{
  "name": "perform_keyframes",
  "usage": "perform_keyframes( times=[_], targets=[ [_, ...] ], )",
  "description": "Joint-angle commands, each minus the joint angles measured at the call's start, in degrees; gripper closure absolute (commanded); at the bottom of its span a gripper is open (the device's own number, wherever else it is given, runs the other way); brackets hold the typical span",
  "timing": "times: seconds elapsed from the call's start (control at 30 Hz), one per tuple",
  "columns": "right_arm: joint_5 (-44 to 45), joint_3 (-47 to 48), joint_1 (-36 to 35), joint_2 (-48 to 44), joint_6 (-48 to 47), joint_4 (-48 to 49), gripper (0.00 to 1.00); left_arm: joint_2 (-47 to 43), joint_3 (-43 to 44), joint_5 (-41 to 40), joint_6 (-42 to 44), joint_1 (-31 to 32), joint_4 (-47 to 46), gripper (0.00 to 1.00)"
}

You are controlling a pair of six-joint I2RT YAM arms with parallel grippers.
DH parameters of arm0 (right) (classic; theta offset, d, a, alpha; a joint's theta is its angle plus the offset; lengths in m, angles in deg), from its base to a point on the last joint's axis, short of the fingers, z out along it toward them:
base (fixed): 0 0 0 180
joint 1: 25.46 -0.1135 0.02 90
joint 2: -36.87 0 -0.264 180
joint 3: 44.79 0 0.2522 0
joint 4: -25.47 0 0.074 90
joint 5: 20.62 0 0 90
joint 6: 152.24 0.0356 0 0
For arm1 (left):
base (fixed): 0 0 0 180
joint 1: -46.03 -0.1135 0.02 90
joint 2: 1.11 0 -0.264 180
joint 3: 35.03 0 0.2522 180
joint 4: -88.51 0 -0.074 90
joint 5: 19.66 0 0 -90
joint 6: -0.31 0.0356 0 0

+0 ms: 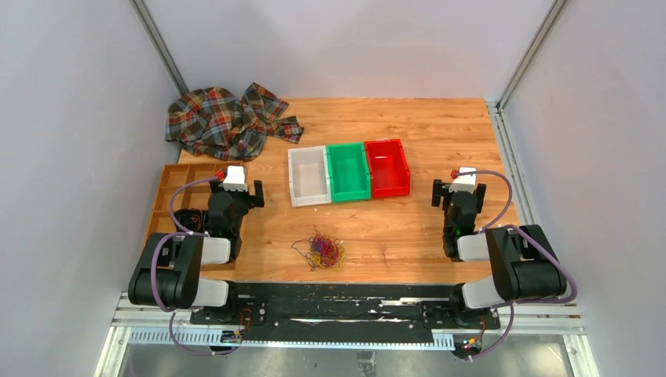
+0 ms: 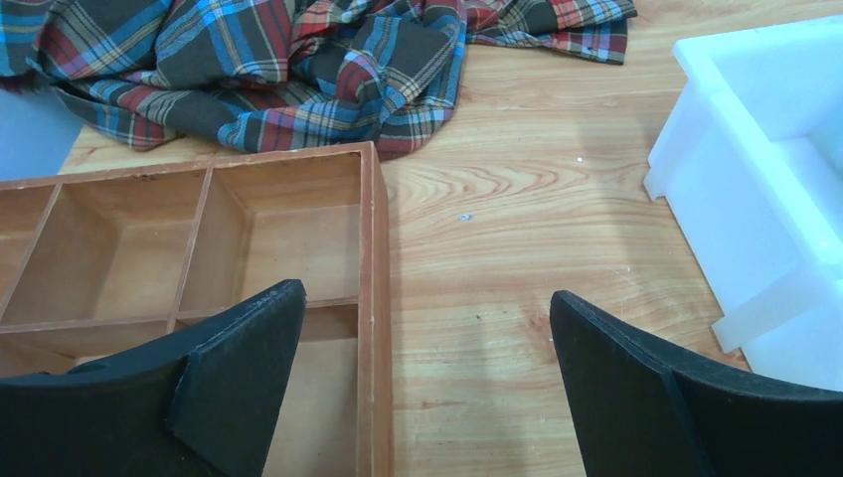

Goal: Untangle the cables

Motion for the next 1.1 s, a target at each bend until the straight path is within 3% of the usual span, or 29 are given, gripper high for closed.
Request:
perform_keyframes(
  times=[0.0, 0.27, 0.3, 0.4, 0.47, 0.7, 0.83, 0.97, 1.07],
  targets=[
    [-0.1, -0.7, 0.5, -0.4, 0.2, 1.1, 0.1, 0.1, 0.9, 0.8, 0.5, -0.5, -1.2, 0.02],
    [1.1, 0.3, 0.5, -2.2, 0.7, -2.1, 0.1, -0.7, 1.3, 1.8, 1.1, -0.5, 0.2, 0.02],
    [1.1, 1.4, 0.2, -4.2, 0.1, -5.8, 0.1, -1.6, 2.1, 1.8, 1.2, -0.5, 2.3, 0.02],
    [10.1, 10.2, -0.3, -11.4, 5.8, -29.9, 0.1, -4.5, 5.3, 1.7, 1.3, -0.5, 10.8, 0.02],
    [12.1, 13.1, -0.3, -15.1, 10.1, -37.2, 0.1, -6.2, 8.1, 3.2, 2.6, -0.5, 18.1, 0.02],
    [-4.4, 15.9, 0.5, -30.5, 31.6, -53.2, 0.1, -13.5, 21.4, 8.3, 10.8, -0.5, 47.0, 0.02],
    [-22.8, 12.3, -0.4, -33.1, 31.8, -47.1, 0.1, -14.2, 30.0, 18.4, 16.3, -0.5, 68.9, 0.02],
    [-21.1, 15.4, -10.8, -30.6, 27.0, -54.5, 0.1, -14.8, 32.5, 28.6, 19.1, -0.5, 78.9, 0.02],
    [-21.6, 16.7, -21.0, -29.4, 25.3, -56.3, 0.19, -15.5, 32.8, 35.8, 22.6, 0.7, 84.1, 0.02]
  ],
)
